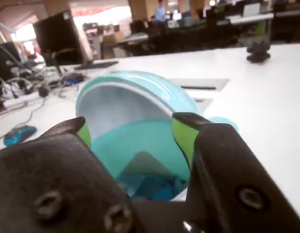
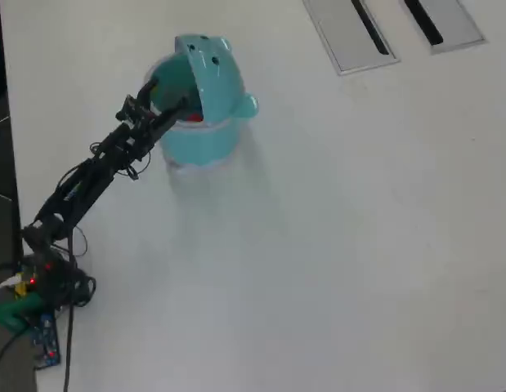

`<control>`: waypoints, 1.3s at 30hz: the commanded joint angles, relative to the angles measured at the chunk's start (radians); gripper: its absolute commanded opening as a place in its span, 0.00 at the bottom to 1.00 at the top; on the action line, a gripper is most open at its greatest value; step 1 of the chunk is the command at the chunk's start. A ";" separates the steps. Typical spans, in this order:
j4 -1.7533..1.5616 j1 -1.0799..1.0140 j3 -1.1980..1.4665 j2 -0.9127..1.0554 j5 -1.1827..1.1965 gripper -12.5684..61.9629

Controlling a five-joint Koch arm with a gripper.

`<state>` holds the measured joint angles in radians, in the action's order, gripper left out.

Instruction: Grasp RGB lego blocks and put them in the bin one by one.

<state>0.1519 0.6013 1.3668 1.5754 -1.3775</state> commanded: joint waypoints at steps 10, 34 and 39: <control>-0.124 -0.081 0.031 0.170 0.172 0.59; -0.273 -0.239 0.359 0.431 0.660 0.59; -0.374 -0.279 0.500 0.495 0.733 0.59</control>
<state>-0.1028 0.3329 1.9037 2.0279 -0.6657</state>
